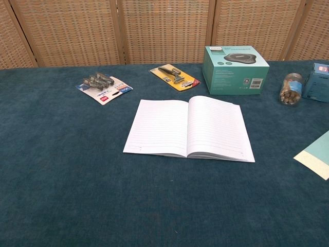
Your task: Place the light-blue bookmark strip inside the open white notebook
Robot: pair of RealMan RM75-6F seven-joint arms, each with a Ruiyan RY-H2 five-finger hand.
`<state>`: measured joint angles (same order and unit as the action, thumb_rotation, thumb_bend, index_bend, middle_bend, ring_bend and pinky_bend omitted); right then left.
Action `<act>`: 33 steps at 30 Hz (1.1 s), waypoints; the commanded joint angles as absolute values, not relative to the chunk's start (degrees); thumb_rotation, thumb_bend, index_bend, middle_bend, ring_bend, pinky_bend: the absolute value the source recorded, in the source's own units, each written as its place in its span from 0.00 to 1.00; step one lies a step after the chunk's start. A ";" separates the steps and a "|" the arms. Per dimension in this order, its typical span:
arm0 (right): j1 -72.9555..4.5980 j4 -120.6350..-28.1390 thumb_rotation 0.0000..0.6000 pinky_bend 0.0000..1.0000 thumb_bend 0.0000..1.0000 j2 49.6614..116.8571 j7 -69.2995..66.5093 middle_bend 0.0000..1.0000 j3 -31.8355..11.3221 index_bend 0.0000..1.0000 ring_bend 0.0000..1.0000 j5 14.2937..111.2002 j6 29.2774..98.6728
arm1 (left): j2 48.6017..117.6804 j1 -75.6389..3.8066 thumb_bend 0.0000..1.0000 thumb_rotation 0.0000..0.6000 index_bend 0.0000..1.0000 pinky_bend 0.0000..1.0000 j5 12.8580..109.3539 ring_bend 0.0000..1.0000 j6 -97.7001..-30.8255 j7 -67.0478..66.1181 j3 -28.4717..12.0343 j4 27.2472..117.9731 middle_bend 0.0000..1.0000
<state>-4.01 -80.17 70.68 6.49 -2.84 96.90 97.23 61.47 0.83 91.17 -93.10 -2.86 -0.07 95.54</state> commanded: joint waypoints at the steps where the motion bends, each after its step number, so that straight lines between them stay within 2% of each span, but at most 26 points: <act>1: -4.07 -80.37 1.00 0.00 0.00 70.52 6.12 0.00 -2.68 0.00 0.00 96.92 96.85 | 61.46 0.70 0.00 1.00 0.00 0.00 91.36 0.00 -92.84 -2.78 0.03 95.36 0.00; 7: -4.98 -81.10 1.00 0.00 0.00 69.76 3.89 0.00 -2.29 0.00 0.00 96.65 94.40 | 61.60 0.23 0.00 1.00 0.00 0.00 90.88 0.00 -91.90 -3.16 -0.24 95.47 0.00; 8: -5.33 -81.39 1.00 0.00 0.05 69.48 3.14 0.00 -2.25 0.00 0.00 96.60 93.71 | 61.62 0.16 0.00 1.00 0.00 0.00 90.81 0.00 -91.81 -3.27 -0.30 95.49 0.00; 9: -6.07 -81.71 1.00 0.00 0.13 68.93 1.80 0.00 -2.17 0.00 0.00 96.57 92.35 | 61.68 0.05 0.00 1.00 0.00 0.00 90.66 0.00 -91.69 -3.45 -0.44 95.51 0.00; 10: -6.71 -81.86 1.00 0.00 0.31 68.53 0.84 0.00 -2.11 0.00 0.00 96.57 91.22 | 61.74 -0.03 0.00 1.00 0.00 0.00 90.50 0.00 -91.59 -3.60 -0.56 95.53 0.00; 11: -7.45 -81.98 1.00 0.00 0.56 68.07 -0.19 0.00 -2.08 0.00 0.00 96.53 89.90 | 61.81 -0.11 0.00 1.00 0.00 0.00 90.28 0.00 -91.45 -3.76 -0.69 95.53 0.00; 13: -9.74 -82.01 1.00 0.00 0.89 66.94 -2.82 0.00 -2.09 0.00 0.00 96.31 85.94 | 61.94 -0.38 0.00 1.00 0.00 0.00 89.66 0.00 -90.89 -4.17 -0.96 95.61 0.00; 14: -11.36 -81.81 1.00 0.00 0.98 66.28 -4.45 0.00 -2.15 0.00 0.00 96.20 83.27 | 61.95 -0.57 0.00 1.00 0.00 0.00 89.24 0.00 -90.43 -4.38 -1.08 95.74 0.00; 18: -17.86 -79.17 1.00 0.00 1.00 65.39 -9.64 0.00 -2.71 0.02 0.00 95.16 72.59 | 61.99 -1.39 0.00 1.00 0.00 0.00 87.67 0.00 -88.90 -5.26 -1.81 96.33 0.00; 22: -23.79 -72.05 1.00 0.00 1.00 67.45 -10.42 0.00 -4.02 0.05 0.00 92.33 62.48 | 62.40 -2.49 0.00 1.00 0.00 0.00 84.99 0.00 -86.92 -6.91 -3.00 96.93 0.00; 26: -27.33 -66.45 1.00 0.00 1.00 69.72 -10.72 0.03 -4.05 0.11 0.00 90.80 55.78 | 62.66 -3.44 0.00 1.00 0.00 0.00 82.60 0.00 -84.91 -8.18 -3.79 97.22 0.00; 33: -31.95 -57.99 1.00 0.00 1.00 73.93 -12.56 0.05 -3.15 0.12 0.00 89.49 47.34 | 62.67 -5.26 0.00 1.00 0.00 0.00 79.26 0.00 -81.48 -9.44 -4.89 97.47 0.00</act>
<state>-30.31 -59.88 72.40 -11.65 -3.41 90.31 49.39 62.64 -4.96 79.62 -81.83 -9.18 -4.65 97.38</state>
